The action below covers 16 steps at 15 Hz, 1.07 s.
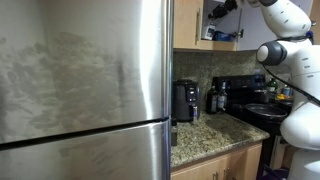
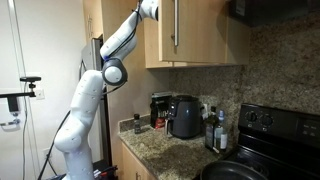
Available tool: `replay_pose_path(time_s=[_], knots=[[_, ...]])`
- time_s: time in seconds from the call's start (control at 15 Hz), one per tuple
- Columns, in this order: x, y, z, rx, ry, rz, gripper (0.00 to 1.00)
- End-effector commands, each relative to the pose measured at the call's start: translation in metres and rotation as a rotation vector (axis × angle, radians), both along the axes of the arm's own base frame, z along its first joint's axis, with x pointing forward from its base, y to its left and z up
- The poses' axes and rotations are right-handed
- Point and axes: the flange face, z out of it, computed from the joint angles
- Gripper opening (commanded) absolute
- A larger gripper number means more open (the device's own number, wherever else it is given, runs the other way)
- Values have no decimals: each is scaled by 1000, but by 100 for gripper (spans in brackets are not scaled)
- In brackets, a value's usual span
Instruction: Put the salt on the bottom part of the cupboard drawer above it
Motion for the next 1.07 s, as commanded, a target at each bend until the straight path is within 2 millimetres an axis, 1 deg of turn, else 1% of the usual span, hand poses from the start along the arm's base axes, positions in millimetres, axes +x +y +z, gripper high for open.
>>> replay_pose_path(time_s=[0.0,0.47,0.53,0.8,0.93,1.0], knots=[[-1,1,1,3,0,-2,37],[21,5,-7,-13,-38,-64,37],[25,1,-10,-9,-42,-69,37],[43,-3,-21,-1,-65,-72,37],[48,-6,-27,12,-62,-62,37],[47,-3,-26,17,-56,-54,87]])
